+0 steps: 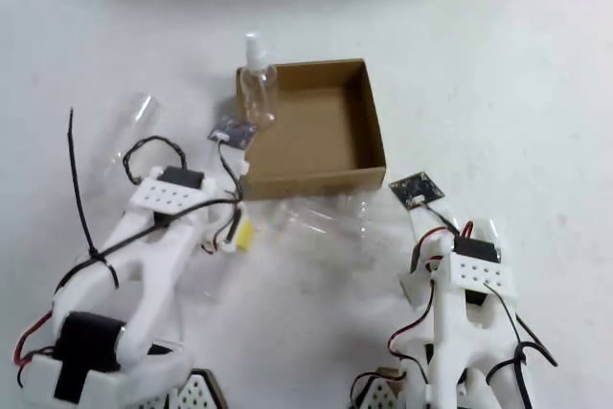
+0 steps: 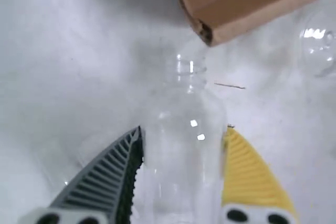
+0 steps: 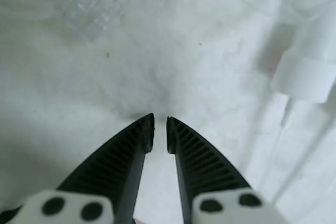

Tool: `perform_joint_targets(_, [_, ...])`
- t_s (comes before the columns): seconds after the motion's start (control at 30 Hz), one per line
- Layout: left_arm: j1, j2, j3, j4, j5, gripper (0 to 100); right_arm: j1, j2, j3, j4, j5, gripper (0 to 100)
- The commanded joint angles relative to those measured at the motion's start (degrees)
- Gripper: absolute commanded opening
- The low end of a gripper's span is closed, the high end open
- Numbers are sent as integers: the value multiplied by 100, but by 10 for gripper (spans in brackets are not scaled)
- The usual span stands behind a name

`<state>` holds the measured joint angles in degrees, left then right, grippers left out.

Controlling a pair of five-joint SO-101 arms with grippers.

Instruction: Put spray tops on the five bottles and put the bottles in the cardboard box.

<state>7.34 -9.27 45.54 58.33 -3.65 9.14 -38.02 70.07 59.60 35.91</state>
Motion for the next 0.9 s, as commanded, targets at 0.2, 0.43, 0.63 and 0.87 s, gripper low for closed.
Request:
perform_joint_targets(0.2, [-75,435,-730,325,-9,57,-4,-92,-44,-66,0,15])
perform_joint_targets(0.43, [-136,418,-844,492,0,55,593,-127,-826,242,62,15])
perform_joint_targets(0.63, [-505,-295,-765,677,0,56,1481,-57,-2374,1411,598,15])
perform_joint_targets(0.87, [-497,-971,-79,246,-9,52,1851,145,-2919,1587,1169,101])
